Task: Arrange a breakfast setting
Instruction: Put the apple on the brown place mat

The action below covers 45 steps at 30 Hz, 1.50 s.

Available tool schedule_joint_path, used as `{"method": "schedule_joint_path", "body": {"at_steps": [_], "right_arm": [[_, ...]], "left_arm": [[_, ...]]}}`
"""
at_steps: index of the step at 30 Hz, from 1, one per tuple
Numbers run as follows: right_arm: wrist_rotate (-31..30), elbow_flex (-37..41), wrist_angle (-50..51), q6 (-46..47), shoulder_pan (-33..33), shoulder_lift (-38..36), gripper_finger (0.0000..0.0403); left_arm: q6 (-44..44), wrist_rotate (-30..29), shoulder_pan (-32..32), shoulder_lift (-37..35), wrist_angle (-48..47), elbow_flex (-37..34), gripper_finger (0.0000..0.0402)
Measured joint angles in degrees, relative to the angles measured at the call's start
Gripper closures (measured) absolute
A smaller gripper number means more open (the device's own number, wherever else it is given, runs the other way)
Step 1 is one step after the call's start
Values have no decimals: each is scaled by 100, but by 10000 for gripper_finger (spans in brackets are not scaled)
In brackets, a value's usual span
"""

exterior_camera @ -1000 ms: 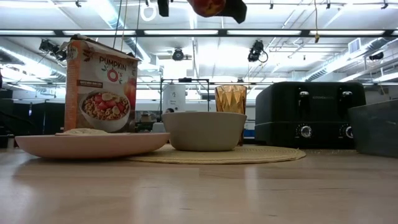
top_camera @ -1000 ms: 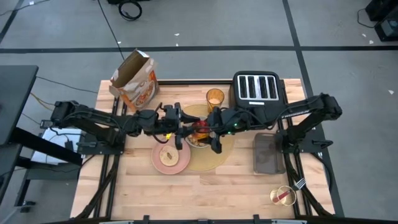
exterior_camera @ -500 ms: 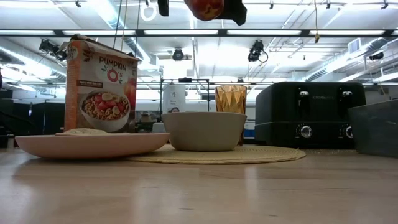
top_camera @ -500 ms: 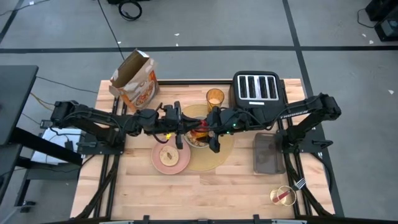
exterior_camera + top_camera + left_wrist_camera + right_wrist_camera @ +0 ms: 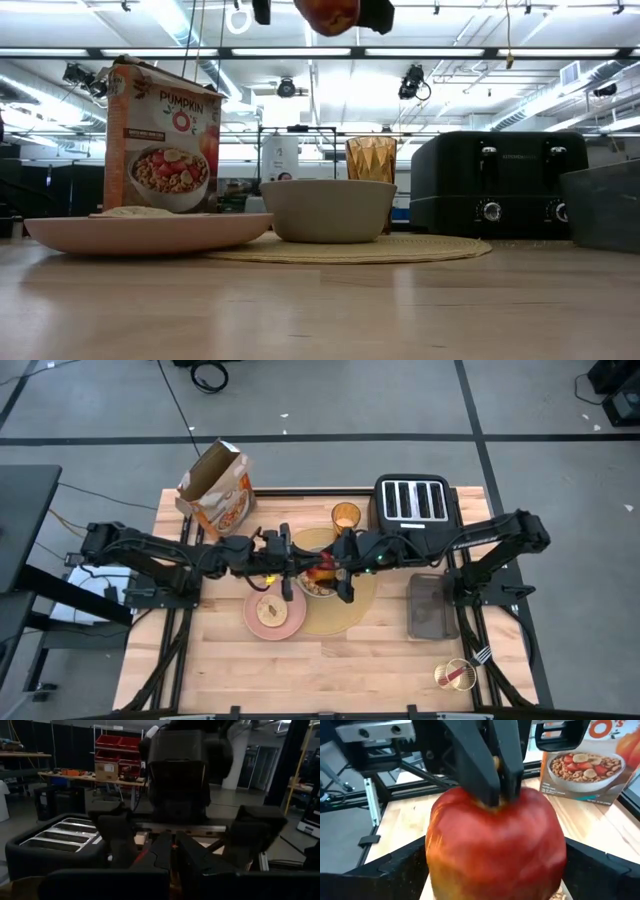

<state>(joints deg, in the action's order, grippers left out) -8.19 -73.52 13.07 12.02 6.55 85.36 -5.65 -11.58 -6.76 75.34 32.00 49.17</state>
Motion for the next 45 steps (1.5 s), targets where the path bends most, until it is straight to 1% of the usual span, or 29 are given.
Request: {"method": "schedule_joint_path", "body": {"at_steps": [4, 9, 14, 17, 21, 24, 29, 33, 36, 38, 42, 45], "right_arm": [[102, 0, 57, -10, 4, -200, 17], [-17, -2, 107, -3, 15, -628, 17], [-557, -4, 108, 56, 17, -1053, 16], [-872, -4, 108, 147, 17, -1243, 16], [-1271, -4, 98, 150, 92, -1399, 16], [-1489, -4, 107, 188, 215, -1433, 15], [-1889, -4, 110, 402, 428, -1434, 15], [-2108, -4, 114, 607, 578, -1434, 19], [-2267, -4, 114, 741, 685, -1434, 24], [-2363, -4, 113, 777, 763, -1434, 27], [-2533, -4, 112, 850, 907, -1432, 29], [-2657, -4, 114, 991, 940, -1432, 30]], "left_arm": [[88, 25, 60, -306, -226, 0, 383], [225, 2, 273, -806, -1016, 4, 383], [249, -141, 651, -1052, -1905, 4, 383], [209, -174, 946, -1041, -2430, 2, 383], [231, -292, 1302, -811, -2901, -11, 383], [306, -367, 1545, -603, -2624, 11, 383], [346, -456, 1884, -101, -2607, 0, 383], [369, -642, 2014, 260, -2273, 2, 383], [403, -660, 2106, 514, -1996, 2, 383], [406, -655, 2193, 633, -1584, -149, 383], [192, -664, 2394, 683, -749, -720, 383], [188, -677, 2522, 681, -336, -1128, 383]]}}
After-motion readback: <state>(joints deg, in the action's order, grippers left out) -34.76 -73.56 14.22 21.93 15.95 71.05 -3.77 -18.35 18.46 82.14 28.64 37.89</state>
